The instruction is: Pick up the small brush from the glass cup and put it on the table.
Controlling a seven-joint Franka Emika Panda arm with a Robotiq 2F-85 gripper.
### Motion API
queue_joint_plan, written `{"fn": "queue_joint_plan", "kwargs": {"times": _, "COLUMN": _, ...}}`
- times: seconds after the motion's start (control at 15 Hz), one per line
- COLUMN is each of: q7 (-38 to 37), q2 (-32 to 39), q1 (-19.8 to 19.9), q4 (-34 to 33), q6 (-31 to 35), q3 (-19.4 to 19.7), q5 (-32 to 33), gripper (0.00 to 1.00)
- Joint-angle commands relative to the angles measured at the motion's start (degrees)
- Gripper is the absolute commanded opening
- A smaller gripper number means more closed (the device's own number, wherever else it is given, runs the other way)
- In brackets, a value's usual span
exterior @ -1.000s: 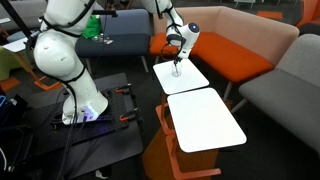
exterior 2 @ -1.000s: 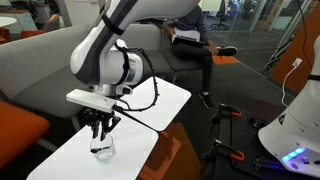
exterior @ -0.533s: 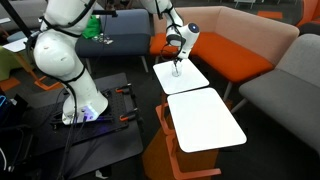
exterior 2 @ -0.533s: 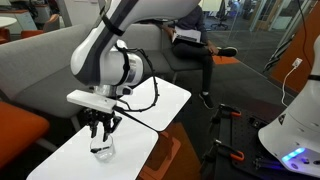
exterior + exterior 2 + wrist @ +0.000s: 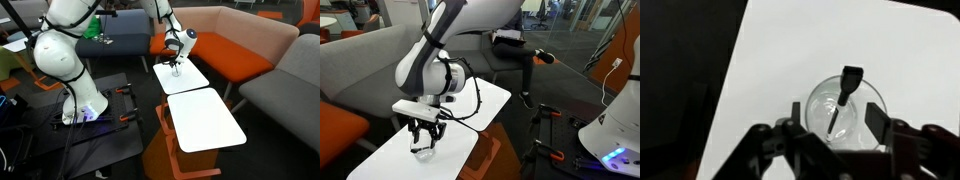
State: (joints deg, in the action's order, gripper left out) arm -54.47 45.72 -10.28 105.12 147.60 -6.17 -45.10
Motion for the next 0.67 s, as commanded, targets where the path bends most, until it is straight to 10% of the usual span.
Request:
{"fn": "queue_joint_plan", "kwargs": {"times": 0.0, "q7": 0.5, "q2": -0.2, "q1": 0.0, "q4": 0.6, "q6": 3.2, "q3": -1.0, "q5": -2.0, "gripper": 0.41}}
{"fn": "queue_joint_plan", "kwargs": {"times": 0.6, "q7": 1.2, "q2": -2.8, "q1": -0.3, "q4": 3.3, "q6": 7.1, "q3": -2.0, "q5": -3.2, "gripper": 0.43}}
